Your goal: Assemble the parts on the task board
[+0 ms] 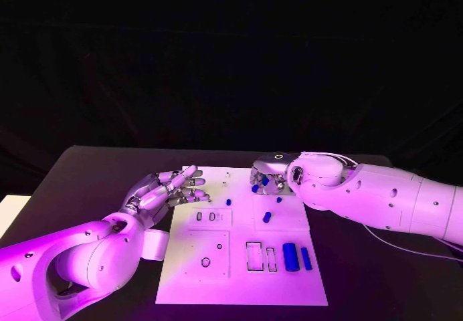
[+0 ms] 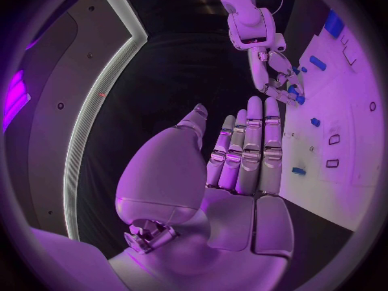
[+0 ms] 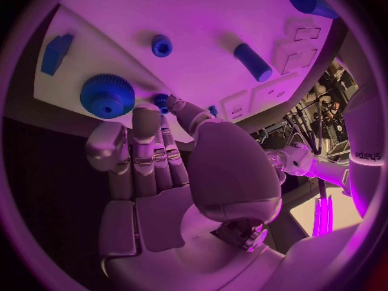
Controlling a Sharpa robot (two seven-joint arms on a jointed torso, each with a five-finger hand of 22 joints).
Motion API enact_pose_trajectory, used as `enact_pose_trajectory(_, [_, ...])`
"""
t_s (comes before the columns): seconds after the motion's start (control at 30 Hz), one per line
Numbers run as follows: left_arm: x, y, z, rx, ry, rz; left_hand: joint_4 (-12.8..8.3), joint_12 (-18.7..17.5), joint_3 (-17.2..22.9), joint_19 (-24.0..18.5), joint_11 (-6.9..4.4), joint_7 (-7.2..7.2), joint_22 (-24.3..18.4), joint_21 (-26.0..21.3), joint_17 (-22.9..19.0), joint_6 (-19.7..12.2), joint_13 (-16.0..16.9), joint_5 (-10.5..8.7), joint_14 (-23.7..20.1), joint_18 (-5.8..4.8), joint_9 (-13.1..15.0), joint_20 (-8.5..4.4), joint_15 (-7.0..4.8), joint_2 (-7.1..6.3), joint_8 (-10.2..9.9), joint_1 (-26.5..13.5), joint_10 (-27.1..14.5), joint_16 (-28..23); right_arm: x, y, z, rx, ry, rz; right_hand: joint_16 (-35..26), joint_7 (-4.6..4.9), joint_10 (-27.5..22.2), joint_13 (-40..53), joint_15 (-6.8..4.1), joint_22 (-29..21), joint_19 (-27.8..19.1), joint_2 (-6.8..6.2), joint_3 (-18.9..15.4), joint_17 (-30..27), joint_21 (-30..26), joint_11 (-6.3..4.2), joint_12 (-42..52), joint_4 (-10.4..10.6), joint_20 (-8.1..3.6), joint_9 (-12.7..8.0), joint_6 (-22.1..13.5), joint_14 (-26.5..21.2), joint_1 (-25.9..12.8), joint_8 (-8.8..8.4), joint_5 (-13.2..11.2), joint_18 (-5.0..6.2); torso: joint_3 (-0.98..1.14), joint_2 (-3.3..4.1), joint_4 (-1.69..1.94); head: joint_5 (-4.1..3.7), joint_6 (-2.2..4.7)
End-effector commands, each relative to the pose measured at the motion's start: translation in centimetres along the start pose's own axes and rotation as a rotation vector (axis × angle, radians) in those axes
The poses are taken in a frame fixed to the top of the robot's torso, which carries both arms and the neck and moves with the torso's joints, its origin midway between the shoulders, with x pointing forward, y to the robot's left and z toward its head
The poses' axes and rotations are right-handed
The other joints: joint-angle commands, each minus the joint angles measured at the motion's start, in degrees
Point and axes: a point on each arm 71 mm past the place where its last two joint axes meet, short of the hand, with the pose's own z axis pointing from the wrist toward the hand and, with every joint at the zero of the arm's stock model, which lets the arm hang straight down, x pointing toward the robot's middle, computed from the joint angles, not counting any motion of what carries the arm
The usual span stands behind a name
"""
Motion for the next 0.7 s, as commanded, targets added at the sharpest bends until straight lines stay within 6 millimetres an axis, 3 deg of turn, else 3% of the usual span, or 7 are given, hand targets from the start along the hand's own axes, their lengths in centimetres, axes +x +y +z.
enact_pose_trajectory(0.03, [0.2,-0.1,0.03,0.002,0.019,-0.015,-0.3,-0.2,-0.1,0.4,0.04,0.11,-0.1,-0.2,0.0,0.4,0.1,-0.31,0.4,0.68,-0.1,-0.14,0.16,0.64,-0.2,0.1,0.3,0.2,0.13,-0.1,0.02,0.008,0.014,-0.018,0.6,-0.09,0.4,0.0,0.28,0.5,0.0,0.58,0.4,0.4,0.5,-0.24,-0.2,0.4,0.44,0.1,0.6,0.6,0.2,0.11,0.3,-1.09,-0.02,0.14,0.1,-0.03,-0.04])
enact_pose_trajectory(0.7, [0.15,-0.02,0.08,-0.008,0.018,-0.018,-0.5,-0.4,-0.1,0.5,0.09,0.18,-0.1,-0.3,0.4,0.3,0.0,-0.31,0.3,0.65,-0.1,-0.14,0.2,0.92,-0.4,0.2,0.2,0.2,0.06,0.03,0.13,-0.003,0.0,-0.006,2.8,-0.52,2.3,0.1,-0.04,3.4,0.7,1.32,1.3,2.2,2.8,-0.74,-0.1,2.3,0.29,0.4,2.8,0.8,-0.3,0.47,-1.2,-1.47,-0.15,0.47,0.29,-0.24,-0.43])
